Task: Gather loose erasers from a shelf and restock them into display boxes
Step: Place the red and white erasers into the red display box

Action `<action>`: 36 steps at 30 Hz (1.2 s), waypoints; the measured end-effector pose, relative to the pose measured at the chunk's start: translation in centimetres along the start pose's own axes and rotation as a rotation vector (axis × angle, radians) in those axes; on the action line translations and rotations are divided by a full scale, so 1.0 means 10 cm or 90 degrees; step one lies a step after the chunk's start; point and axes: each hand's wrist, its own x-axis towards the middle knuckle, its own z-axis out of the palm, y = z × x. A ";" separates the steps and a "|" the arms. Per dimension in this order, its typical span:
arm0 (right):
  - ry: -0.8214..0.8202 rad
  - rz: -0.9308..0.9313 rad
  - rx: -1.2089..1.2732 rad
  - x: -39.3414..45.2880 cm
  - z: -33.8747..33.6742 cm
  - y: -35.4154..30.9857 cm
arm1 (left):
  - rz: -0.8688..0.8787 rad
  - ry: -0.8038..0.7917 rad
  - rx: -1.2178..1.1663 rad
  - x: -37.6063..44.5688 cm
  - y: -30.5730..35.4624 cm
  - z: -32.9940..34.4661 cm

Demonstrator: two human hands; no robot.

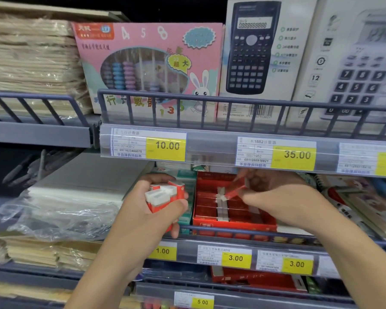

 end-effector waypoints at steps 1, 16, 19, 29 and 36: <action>0.004 0.009 -0.006 0.04 -0.02 0.05 | 0.005 0.001 -0.002 0.01 0.00 0.00; 0.044 -0.083 -0.340 0.39 0.18 0.34 | 0.031 -0.002 0.051 0.13 0.05 0.08; 0.031 -0.110 -0.368 0.42 0.18 0.34 | 0.031 0.008 0.052 0.17 0.03 0.10; 0.010 -0.163 -0.381 0.38 0.13 0.30 | 0.054 -0.057 0.065 0.13 0.06 0.18; -0.007 -0.213 0.085 -0.11 0.27 0.07 | 0.034 -0.067 0.016 0.03 0.09 0.23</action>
